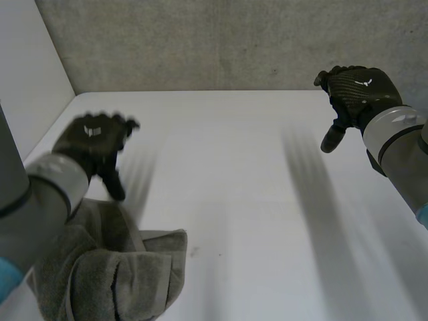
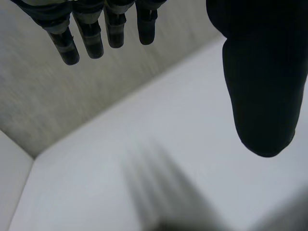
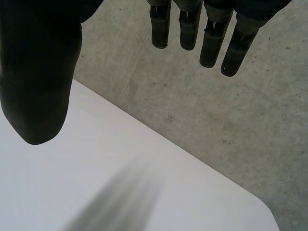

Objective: Fold the towel.

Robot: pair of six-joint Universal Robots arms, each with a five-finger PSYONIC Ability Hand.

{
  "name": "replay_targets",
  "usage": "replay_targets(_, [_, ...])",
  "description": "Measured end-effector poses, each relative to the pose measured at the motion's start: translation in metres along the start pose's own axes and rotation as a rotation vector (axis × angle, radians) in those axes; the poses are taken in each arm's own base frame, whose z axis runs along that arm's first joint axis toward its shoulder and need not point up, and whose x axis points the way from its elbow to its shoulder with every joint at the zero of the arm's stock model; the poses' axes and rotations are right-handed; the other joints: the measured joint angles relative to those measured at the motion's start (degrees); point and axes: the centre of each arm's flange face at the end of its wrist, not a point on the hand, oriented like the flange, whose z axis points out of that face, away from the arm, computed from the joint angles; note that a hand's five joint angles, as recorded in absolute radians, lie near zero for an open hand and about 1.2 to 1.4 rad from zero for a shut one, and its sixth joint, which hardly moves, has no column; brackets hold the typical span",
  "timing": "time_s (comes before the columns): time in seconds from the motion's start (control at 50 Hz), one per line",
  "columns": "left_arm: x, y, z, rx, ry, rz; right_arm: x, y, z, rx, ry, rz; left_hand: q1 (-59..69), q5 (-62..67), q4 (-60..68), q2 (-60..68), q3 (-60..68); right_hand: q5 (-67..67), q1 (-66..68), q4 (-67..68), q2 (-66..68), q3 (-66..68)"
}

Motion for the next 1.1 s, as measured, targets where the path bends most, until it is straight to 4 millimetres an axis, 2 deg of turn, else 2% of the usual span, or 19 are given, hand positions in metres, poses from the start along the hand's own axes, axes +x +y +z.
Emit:
replay_targets(0.1, [-0.001, 0.044, -0.014, -0.149, 0.033, 0.245, -0.001, 0.004, 0.004, -0.013, -0.004, -0.002, 0.0, 0.0, 0.0, 0.0, 0.0, 0.0, 0.0, 0.0, 0.0, 0.0])
replay_targets(0.18, [-0.006, 0.069, -0.023, -0.221, 0.074, 0.361, -0.001, 0.007, 0.006, -0.021, -0.005, -0.002, 0.2, 0.0, 0.3, 0.6, 0.2, 0.0, 0.0, 0.0, 0.0, 0.0])
replay_targets(0.28, [-0.011, 0.087, -0.029, -0.264, 0.117, 0.407, -0.002, 0.011, 0.007, -0.031, -0.007, -0.006, 1.3, 0.0, 1.4, 1.6, 1.4, 0.0, 0.0, 0.0, 0.0, 0.0])
replay_targets(0.38, [-0.015, 0.095, -0.028, -0.286, 0.133, 0.397, -0.003, 0.013, 0.008, -0.038, -0.008, -0.018, 5.2, 3.6, 5.5, 5.7, 5.5, 0.0, 0.0, 0.0, 0.0, 0.0])
replay_targets(0.54, [-0.012, 0.109, -0.025, -0.344, 0.167, 0.379, -0.003, 0.016, 0.009, -0.047, -0.01, -0.036, 33.5, 30.9, 32.9, 33.6, 33.3, 0.0, 0.0, 0.0, 0.0, 0.0])
replay_targets(0.6, [-0.009, 0.114, -0.022, -0.365, 0.185, 0.383, -0.003, 0.016, 0.009, -0.048, -0.01, -0.039, 47.5, 45.2, 47.4, 47.8, 47.1, 0.0, 0.0, 0.0, 0.0, 0.0])
replay_targets(0.66, [-0.006, 0.117, -0.019, -0.377, 0.197, 0.389, -0.003, 0.017, 0.01, -0.048, -0.011, -0.04, 55.1, 53.0, 56.6, 56.7, 56.4, 0.0, 0.0, 0.0, 0.0, 0.0])
replay_targets(0.7, [-0.004, 0.117, -0.016, -0.377, 0.204, 0.397, -0.003, 0.017, 0.01, -0.047, -0.011, -0.041, 56.2, 54.3, 58.4, 58.3, 58.1, 0.0, 0.0, 0.0, 0.0, 0.0])
replay_targets(0.8, [0.002, 0.108, -0.004, -0.336, 0.212, 0.412, -0.004, 0.017, 0.01, -0.045, -0.011, -0.041, 57.3, 55.1, 59.8, 59.7, 59.6, 0.0, 0.0, 0.0, 0.0, 0.0])
replay_targets(0.86, [0.008, 0.093, 0.006, -0.268, 0.206, 0.406, -0.003, 0.016, 0.01, -0.044, -0.01, -0.041, 57.6, 55.1, 60.0, 60.0, 59.8, 0.0, 0.0, 0.0, 0.0, 0.0])
replay_targets(0.96, [0.027, 0.049, 0.024, -0.093, 0.179, 0.328, -0.003, 0.015, 0.011, -0.038, -0.008, -0.041, 57.5, 55.1, 60.2, 60.1, 60.0, 0.0, 0.0, 0.0, 0.0, 0.0])
replay_targets(0.98, [0.034, 0.035, 0.028, -0.041, 0.169, 0.295, -0.002, 0.014, 0.011, -0.037, -0.007, -0.041, 57.5, 55.1, 60.2, 60.1, 60.0, 0.0, 0.0, 0.0, 0.0, 0.0])
replay_targets(1.02, [0.041, 0.022, 0.031, 0.008, 0.16, 0.265, -0.002, 0.014, 0.011, -0.036, -0.005, -0.041, 57.5, 55.1, 60.2, 60.2, 60.0, 0.0, 0.0, 0.0, 0.0, 0.0])
replay_targets(1.04, [0.05, 0.006, 0.035, 0.065, 0.152, 0.232, -0.001, 0.013, 0.011, -0.033, -0.002, -0.04, 57.5, 55.1, 60.2, 60.2, 60.0, 0.0, 0.0, 0.0, 0.0, 0.0])
replay_targets(1.1, [0.066, -0.015, 0.039, 0.142, 0.15, 0.196, 0.001, 0.012, 0.011, -0.029, 0.003, -0.039, 57.5, 55.1, 60.2, 60.2, 60.1, 0.0, 0.0, 0.0, 0.0, 0.0])
